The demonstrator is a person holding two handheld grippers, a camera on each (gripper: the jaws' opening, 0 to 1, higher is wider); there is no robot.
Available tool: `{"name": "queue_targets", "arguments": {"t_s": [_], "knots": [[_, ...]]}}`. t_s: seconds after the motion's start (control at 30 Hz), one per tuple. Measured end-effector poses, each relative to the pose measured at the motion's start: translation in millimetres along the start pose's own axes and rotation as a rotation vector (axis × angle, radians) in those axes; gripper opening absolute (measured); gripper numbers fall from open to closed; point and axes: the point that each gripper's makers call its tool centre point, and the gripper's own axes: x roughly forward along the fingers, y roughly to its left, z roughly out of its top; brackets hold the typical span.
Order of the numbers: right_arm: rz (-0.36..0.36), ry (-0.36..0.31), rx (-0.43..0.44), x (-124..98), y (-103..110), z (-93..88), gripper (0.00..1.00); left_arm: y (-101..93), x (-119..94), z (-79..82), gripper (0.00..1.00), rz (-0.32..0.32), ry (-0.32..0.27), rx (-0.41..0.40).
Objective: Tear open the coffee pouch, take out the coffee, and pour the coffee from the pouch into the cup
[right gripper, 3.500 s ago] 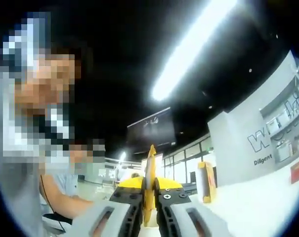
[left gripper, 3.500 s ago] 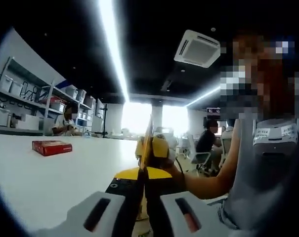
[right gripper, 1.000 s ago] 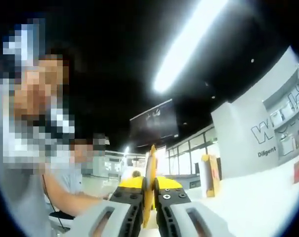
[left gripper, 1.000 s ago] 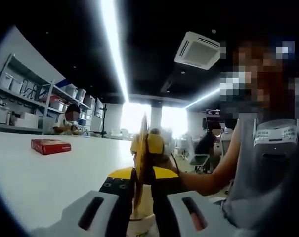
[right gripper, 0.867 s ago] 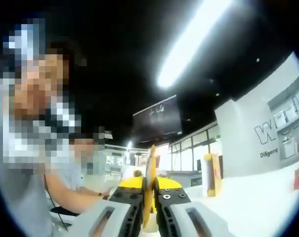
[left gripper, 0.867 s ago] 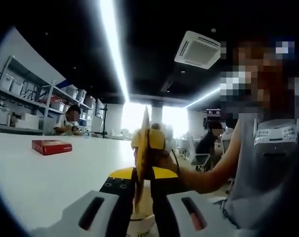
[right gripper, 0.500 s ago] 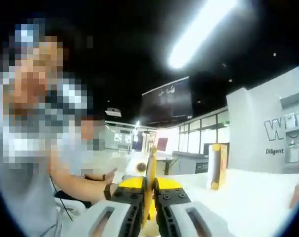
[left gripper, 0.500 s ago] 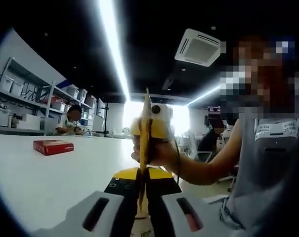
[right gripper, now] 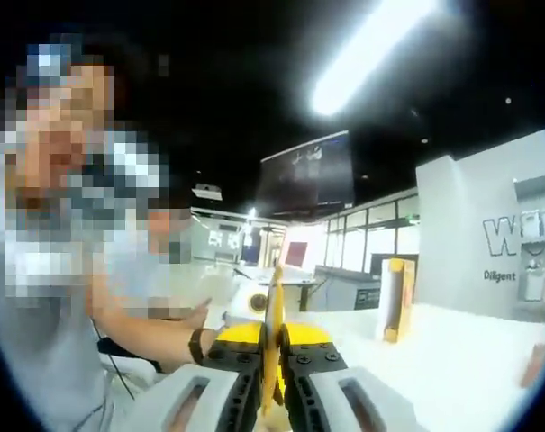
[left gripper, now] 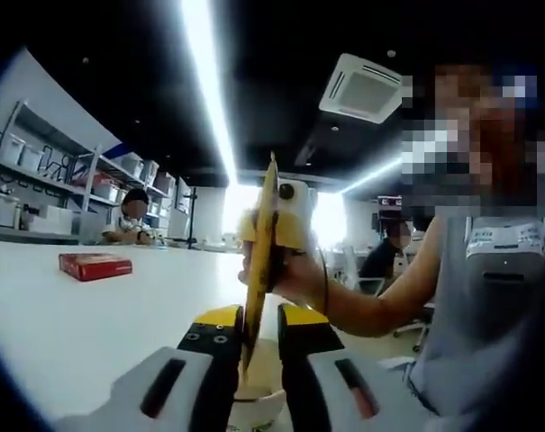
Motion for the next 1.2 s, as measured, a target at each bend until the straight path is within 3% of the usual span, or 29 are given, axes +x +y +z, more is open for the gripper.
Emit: {"name": "queue_targets", "arguments": {"t_s": [0.17, 0.27, 0.37, 0.47, 0.7, 0.83, 1.03, 1.2], "knots": [[-0.002, -0.024, 0.025, -1, 1, -0.9, 0.07, -1.4, -2, 1.1, 0.06, 0.000, 0.001, 0.024], [-0.006, -0.045, 0.045, -3, 0, -1.4, 0.07, -2.6, -1, 0.1, 0.10, -0.008, 0.002, -0.002], [-0.008, -0.049, 0.065, -3, 4, -9.9, 0.07, -2.4, 0, 5.6, 0.17, -0.013, -0.032, -0.015], [-0.019, -0.038, 0.067, -4, 4, -19.5, 0.07, -0.3, 0, 5.8, 0.10, -0.010, -0.036, -0.012], [-0.024, -0.057, 0.094, -5, 2, -19.8, 0.06, 0.2, 0, 3.2, 0.05, -0.012, -0.029, -0.001], [-0.011, -0.064, 0.079, -3, 2, -15.3, 0.09, -1.1, -2, 6.2, 0.05, -0.012, -0.040, 0.007], [0.013, -0.140, 0.116, -7, 3, 15.7, 0.15, -1.2, -3, 4.6, 0.05, -0.001, -0.028, 0.018], [-0.014, -0.121, 0.098, -8, -2, 9.0, 0.09, -1.7, -3, 5.7, 0.05, -0.002, -0.033, 0.013]]}}
